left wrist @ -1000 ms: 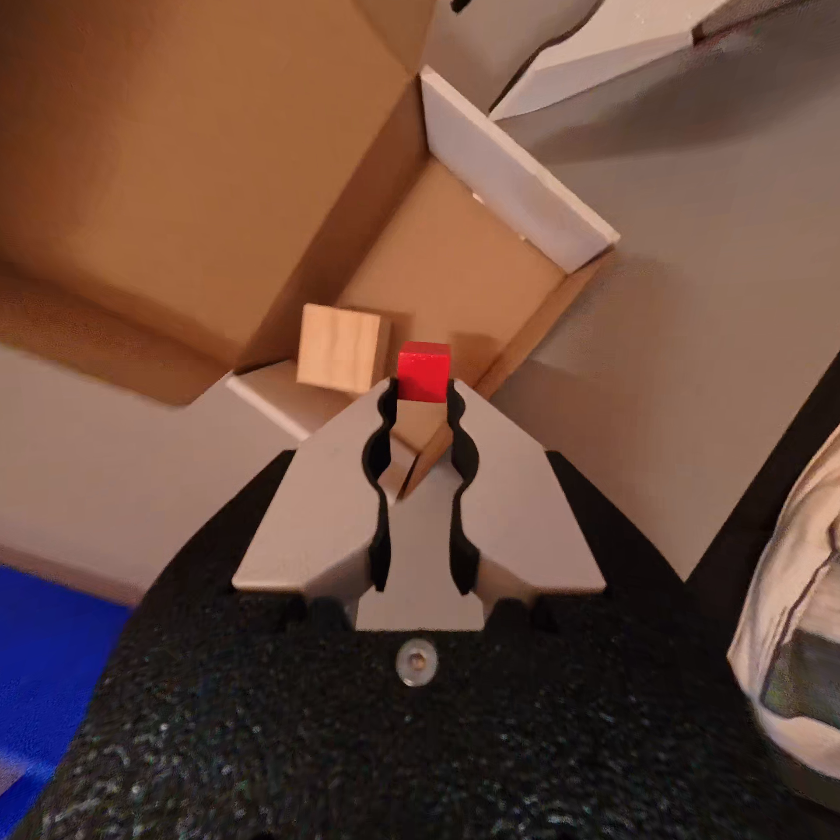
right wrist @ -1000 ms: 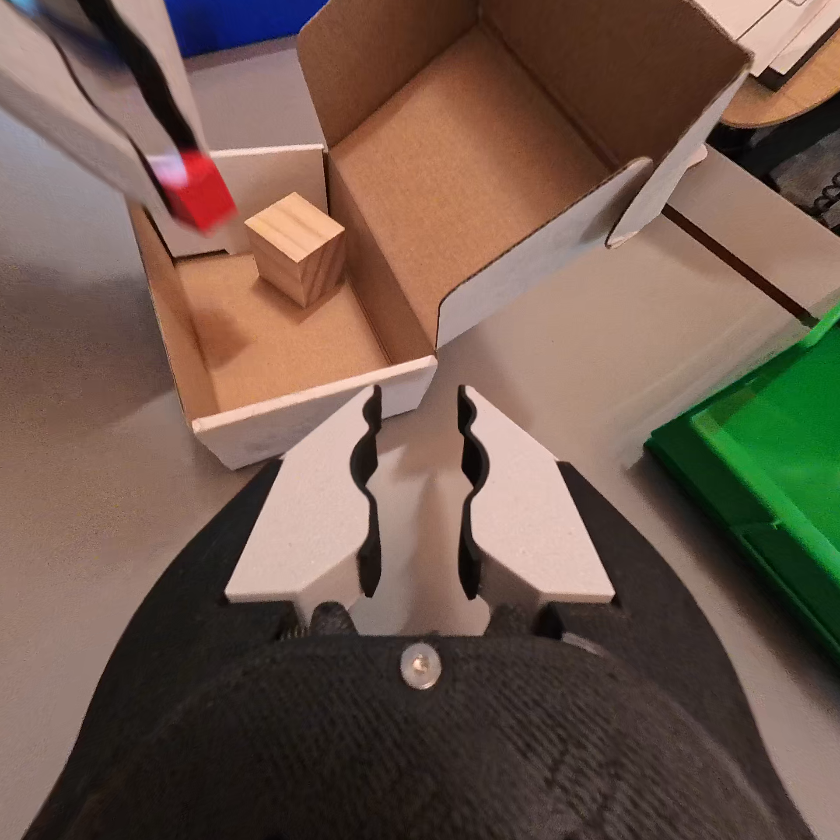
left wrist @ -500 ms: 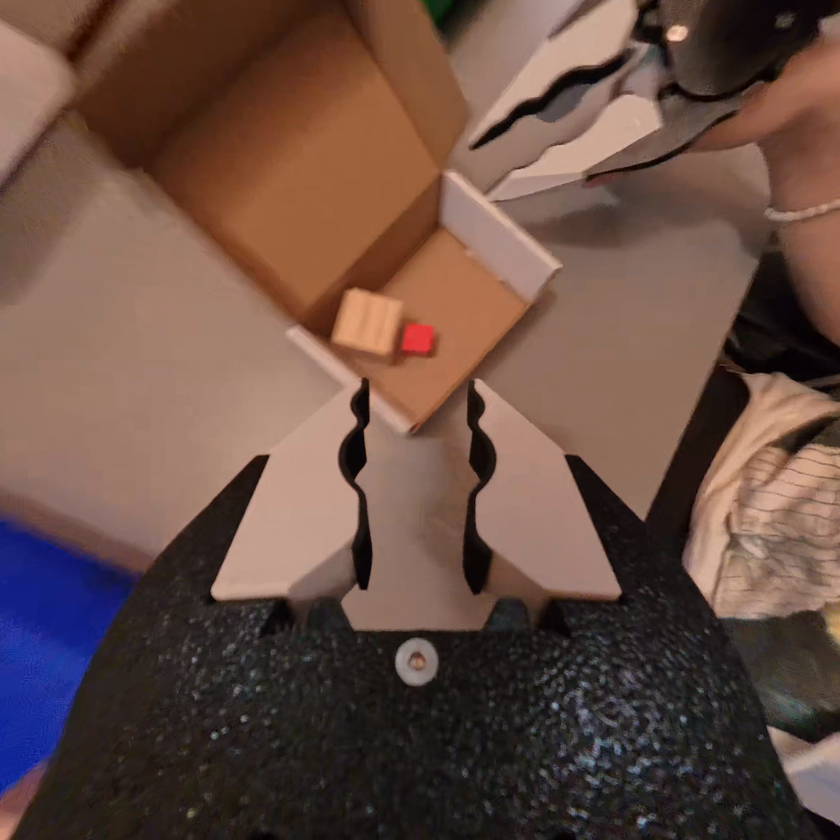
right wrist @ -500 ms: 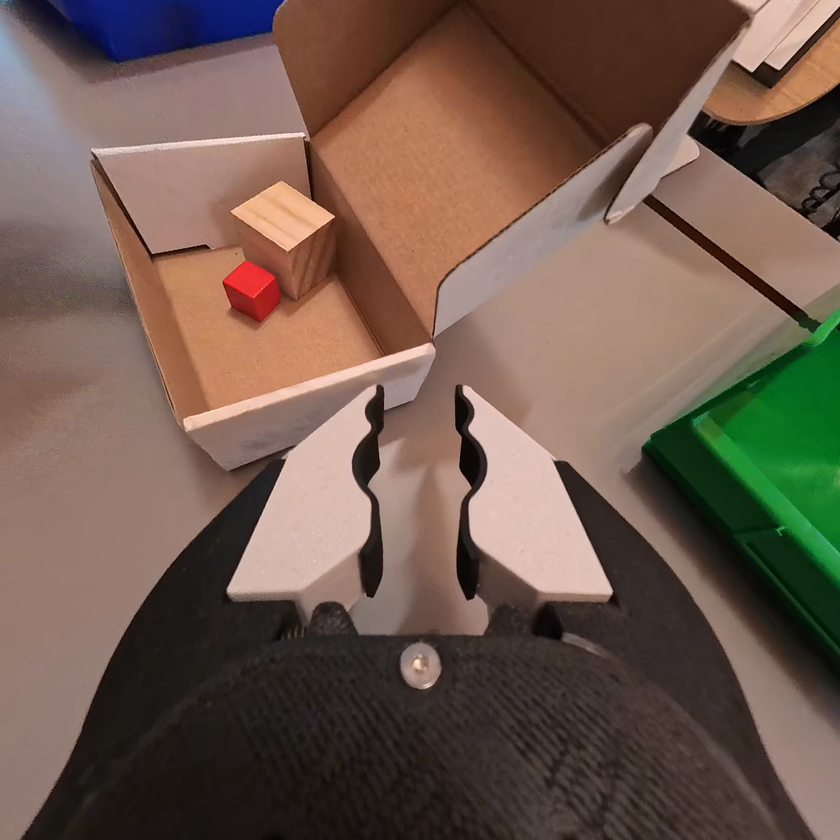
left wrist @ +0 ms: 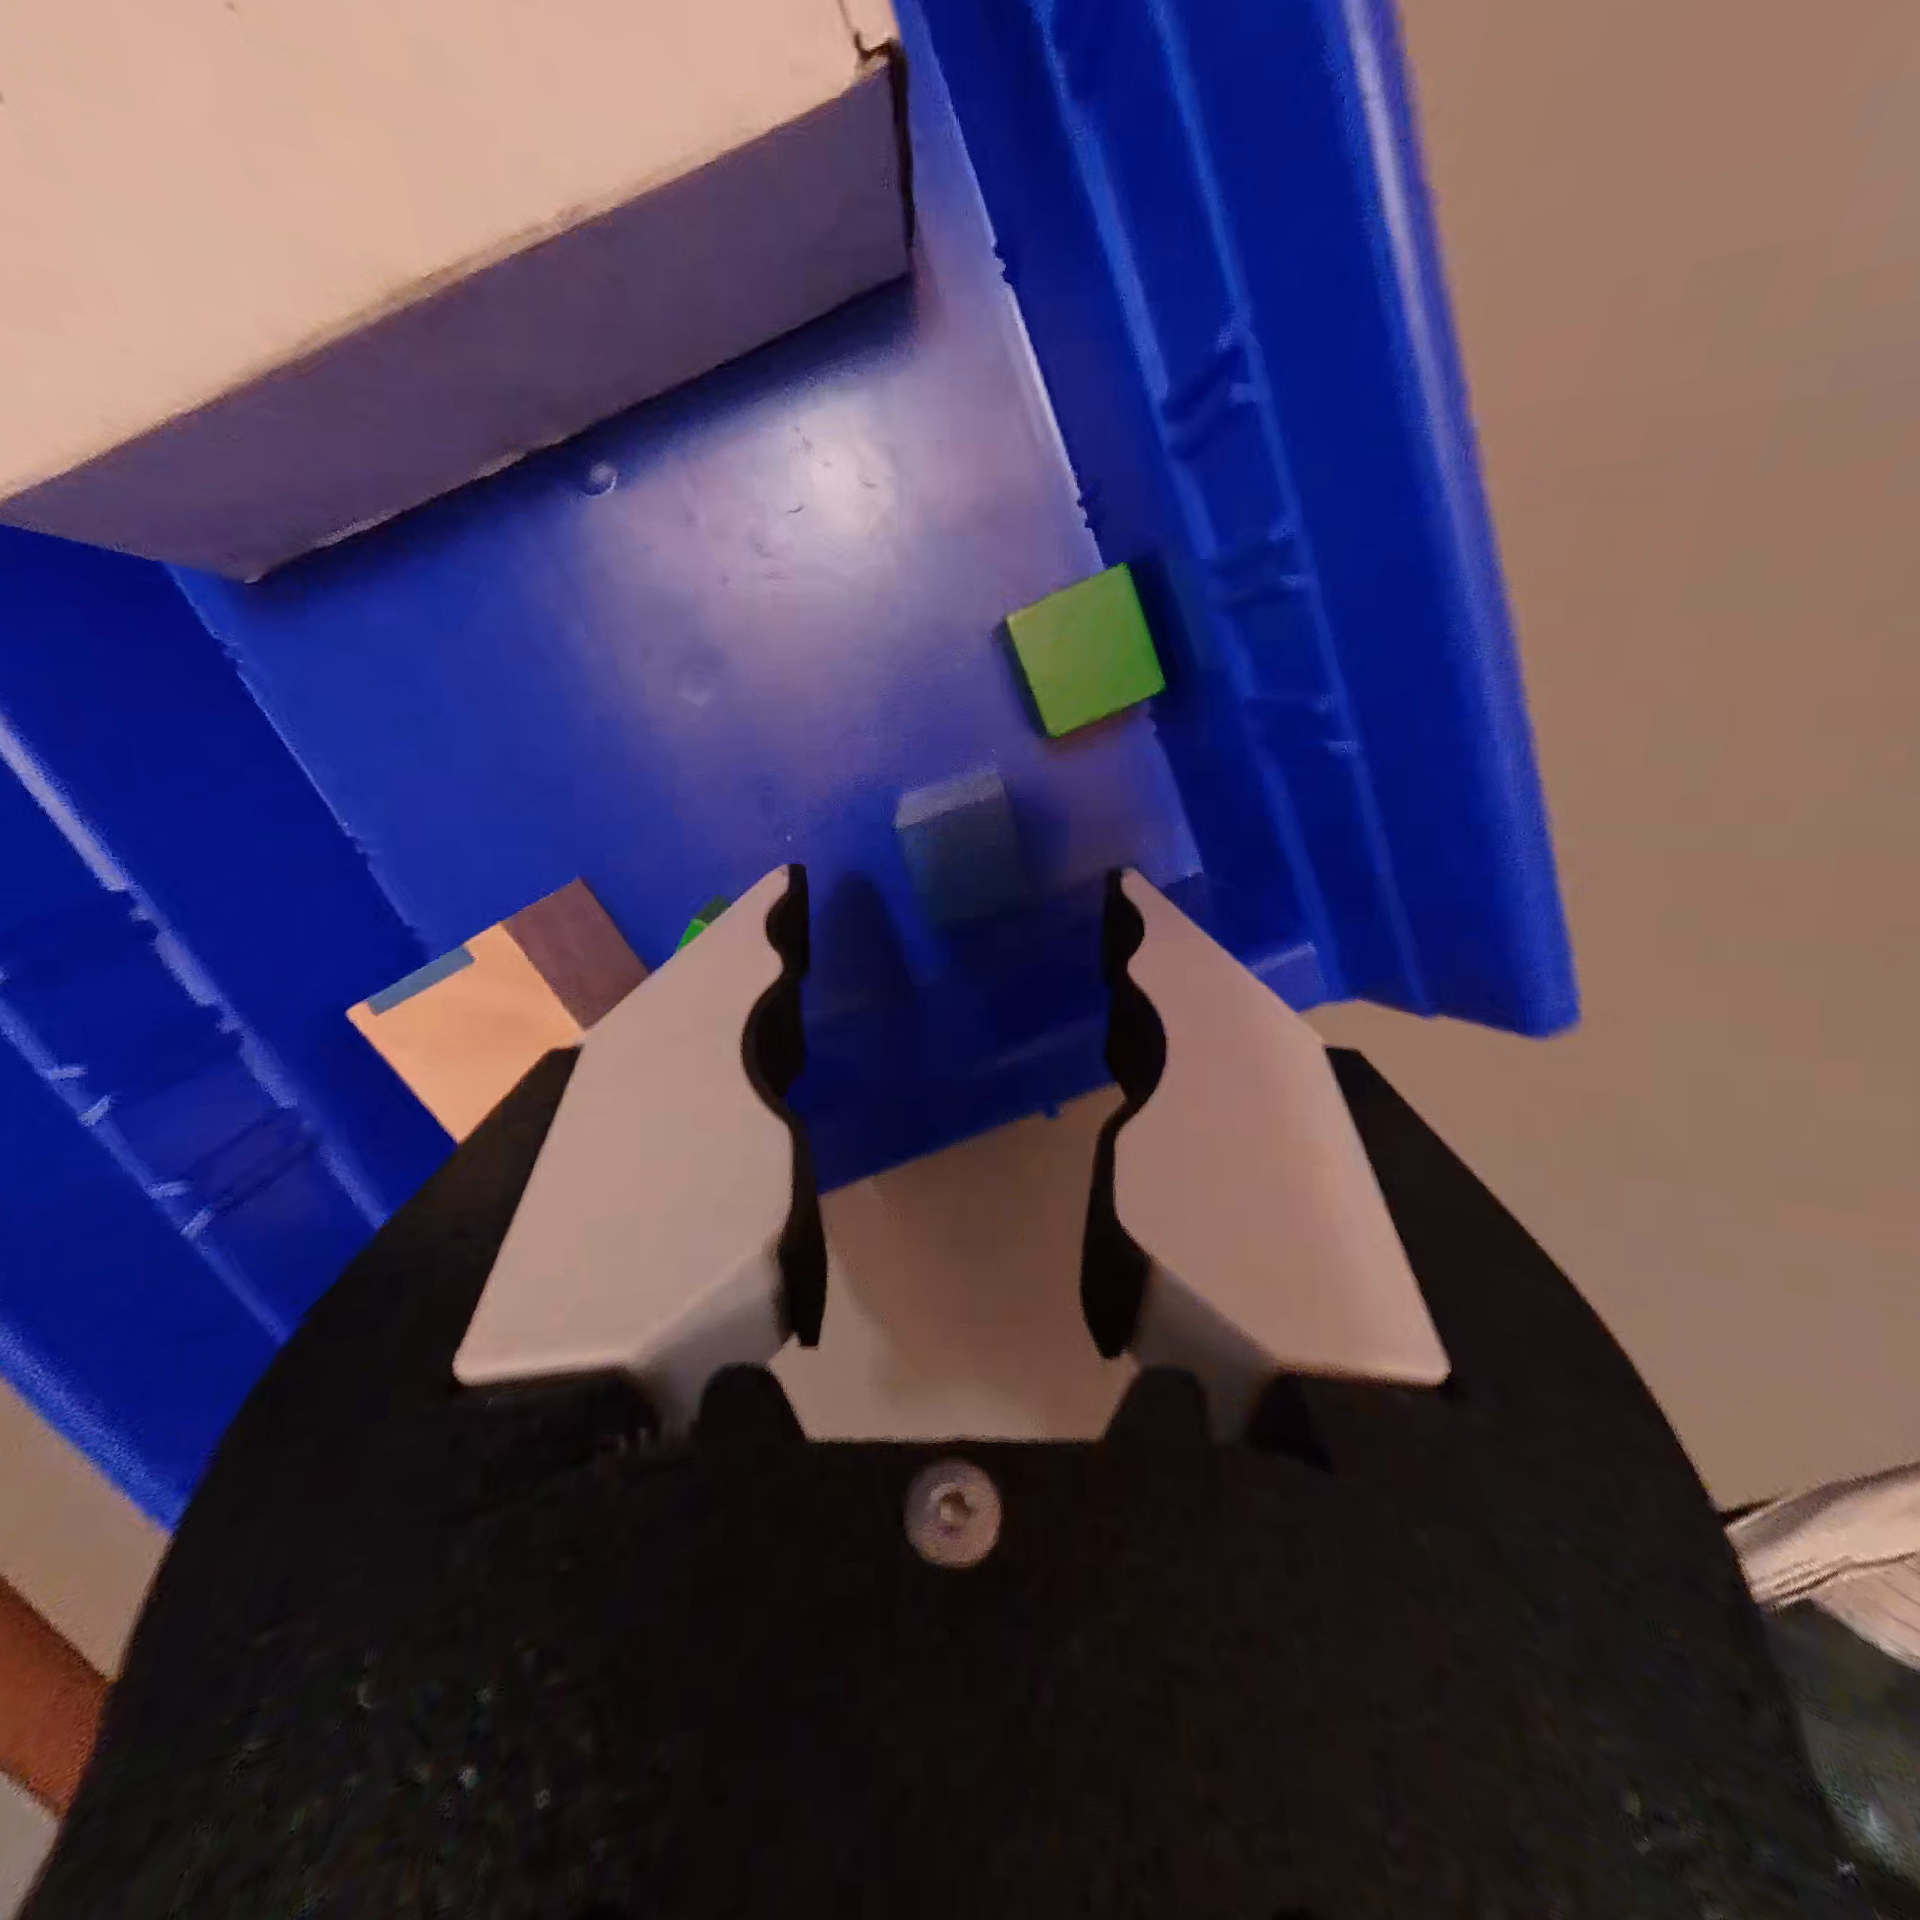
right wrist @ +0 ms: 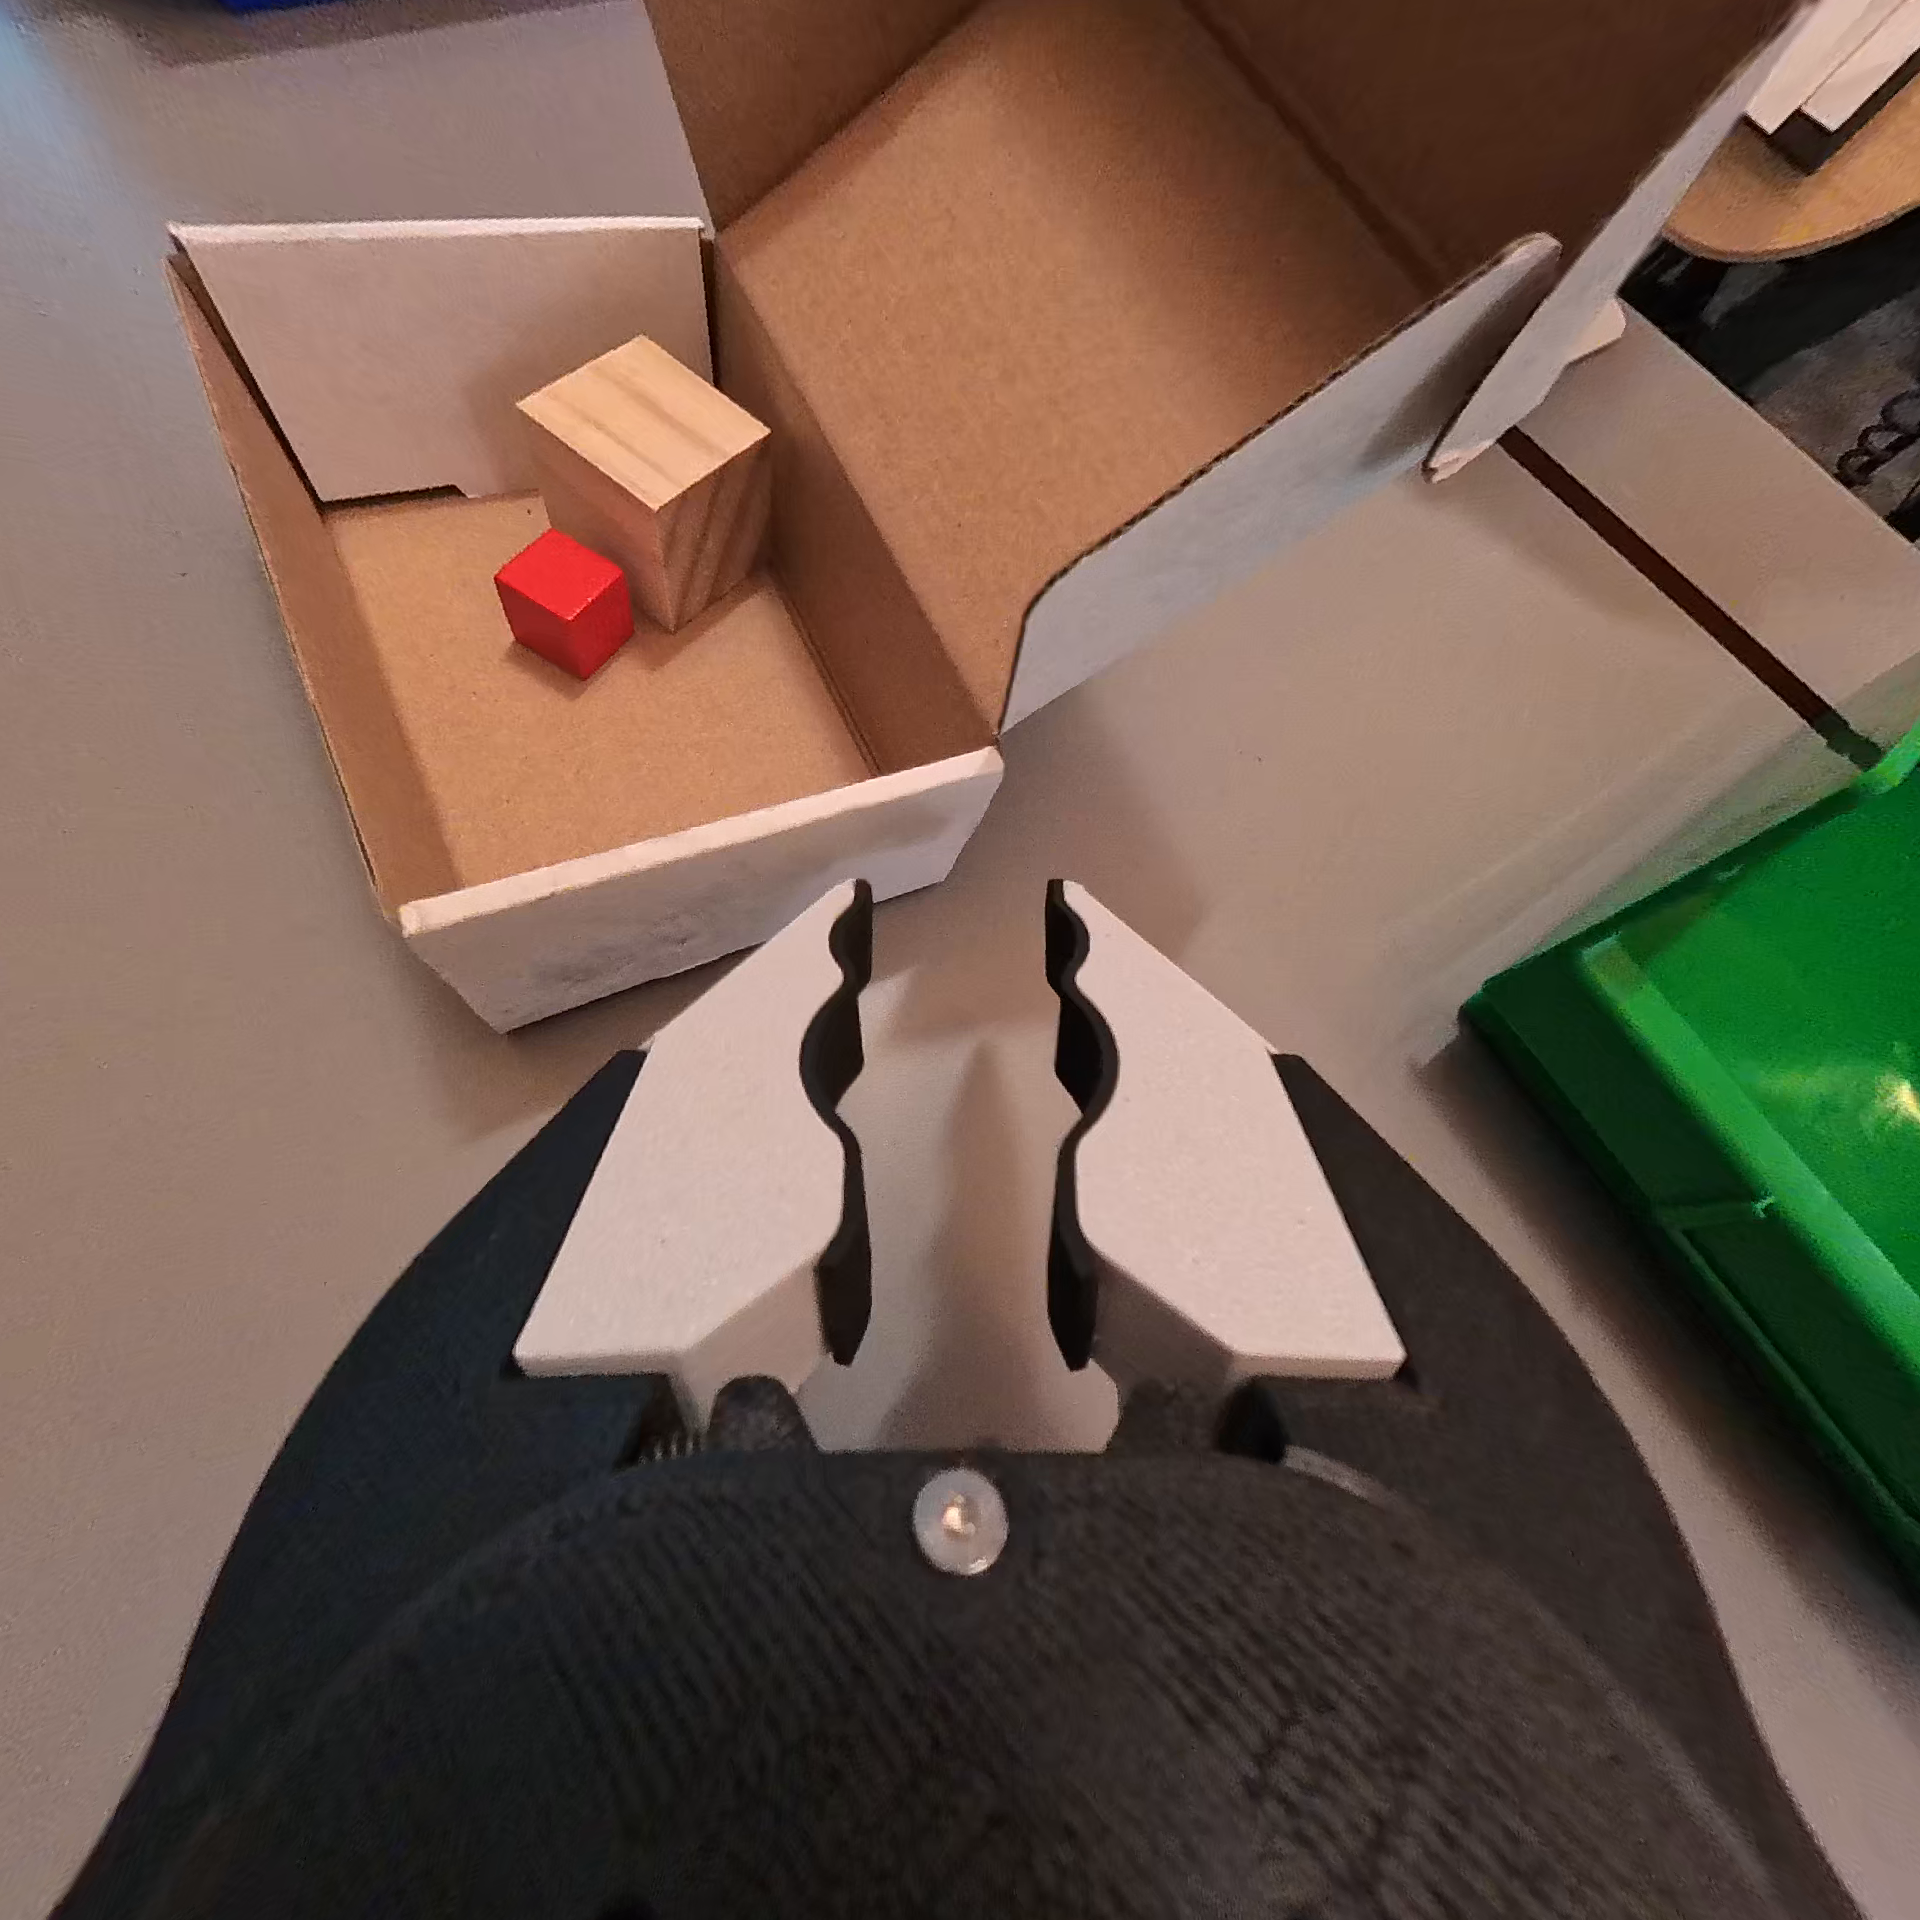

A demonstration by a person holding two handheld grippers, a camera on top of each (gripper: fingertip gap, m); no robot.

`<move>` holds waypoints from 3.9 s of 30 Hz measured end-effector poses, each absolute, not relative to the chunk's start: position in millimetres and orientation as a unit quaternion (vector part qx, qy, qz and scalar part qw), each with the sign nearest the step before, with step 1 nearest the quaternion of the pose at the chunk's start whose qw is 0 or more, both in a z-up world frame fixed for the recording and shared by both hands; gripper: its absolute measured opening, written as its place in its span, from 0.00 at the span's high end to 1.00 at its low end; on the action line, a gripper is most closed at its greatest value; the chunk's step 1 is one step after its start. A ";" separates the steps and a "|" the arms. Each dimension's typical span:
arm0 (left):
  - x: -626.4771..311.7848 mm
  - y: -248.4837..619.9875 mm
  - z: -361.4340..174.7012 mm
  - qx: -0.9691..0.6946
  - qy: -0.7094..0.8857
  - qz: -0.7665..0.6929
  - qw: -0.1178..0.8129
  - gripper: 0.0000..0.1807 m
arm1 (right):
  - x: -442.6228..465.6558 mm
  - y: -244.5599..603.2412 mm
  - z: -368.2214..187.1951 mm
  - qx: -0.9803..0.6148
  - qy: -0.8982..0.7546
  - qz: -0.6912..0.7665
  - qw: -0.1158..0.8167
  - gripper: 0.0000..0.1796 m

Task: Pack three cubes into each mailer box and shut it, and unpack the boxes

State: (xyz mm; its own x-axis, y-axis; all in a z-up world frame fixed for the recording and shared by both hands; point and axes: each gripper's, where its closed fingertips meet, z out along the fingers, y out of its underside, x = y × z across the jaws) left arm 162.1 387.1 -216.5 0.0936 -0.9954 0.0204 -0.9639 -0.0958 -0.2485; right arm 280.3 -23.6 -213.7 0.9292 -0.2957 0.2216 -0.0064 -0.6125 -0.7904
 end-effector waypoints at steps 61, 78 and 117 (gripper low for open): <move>296.7 152.3 -127.6 -0.541 0.694 -0.312 0.359 0.86 | 319.1 0.2 -134.8 -0.755 0.261 -0.223 0.559 0.80; 255.3 140.3 -123.0 -0.465 0.594 -0.378 0.537 0.99 | 314.3 11.7 -127.1 -0.684 0.273 -0.361 0.572 0.98; 126.0 92.8 -180.9 -0.496 0.611 -0.314 0.531 1.00 | 186.5 -23.5 -181.8 -0.768 0.203 -0.308 0.523 0.96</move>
State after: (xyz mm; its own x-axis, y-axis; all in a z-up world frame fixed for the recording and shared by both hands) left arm 126.0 92.8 -180.9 0.0569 -0.9397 -0.3374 -0.2723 0.3105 -0.9108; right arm 186.5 -23.5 -181.8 0.7270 -0.6352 0.2607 0.0106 -0.3692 -0.9293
